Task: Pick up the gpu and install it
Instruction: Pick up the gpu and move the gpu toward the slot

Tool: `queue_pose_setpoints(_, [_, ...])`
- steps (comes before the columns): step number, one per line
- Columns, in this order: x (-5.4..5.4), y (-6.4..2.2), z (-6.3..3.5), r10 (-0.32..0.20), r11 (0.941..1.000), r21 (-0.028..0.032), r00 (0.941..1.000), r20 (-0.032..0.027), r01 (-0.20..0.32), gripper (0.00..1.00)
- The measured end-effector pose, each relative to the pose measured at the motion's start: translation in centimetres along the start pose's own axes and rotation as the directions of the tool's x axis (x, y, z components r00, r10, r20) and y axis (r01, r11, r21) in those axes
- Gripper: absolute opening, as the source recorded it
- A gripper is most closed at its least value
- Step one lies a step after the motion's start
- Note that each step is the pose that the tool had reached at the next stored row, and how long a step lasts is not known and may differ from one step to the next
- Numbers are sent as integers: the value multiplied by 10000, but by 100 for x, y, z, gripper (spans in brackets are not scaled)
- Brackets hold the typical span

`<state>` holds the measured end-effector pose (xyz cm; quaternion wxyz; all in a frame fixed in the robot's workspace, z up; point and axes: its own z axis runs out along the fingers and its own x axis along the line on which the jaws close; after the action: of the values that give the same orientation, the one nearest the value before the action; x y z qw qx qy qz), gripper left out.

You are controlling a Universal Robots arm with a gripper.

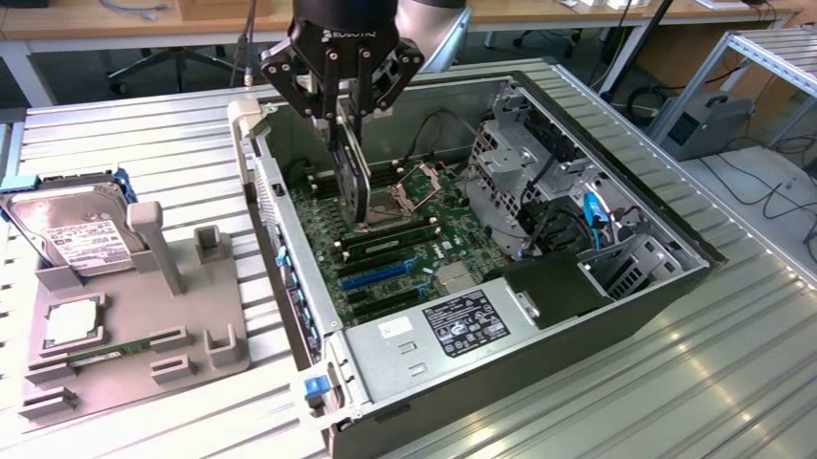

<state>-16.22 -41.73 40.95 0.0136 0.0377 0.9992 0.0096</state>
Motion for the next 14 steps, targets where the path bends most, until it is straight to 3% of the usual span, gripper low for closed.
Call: queue_pose_setpoints(14, [-72,5,39,0,10000,2,10000,0,0,27])
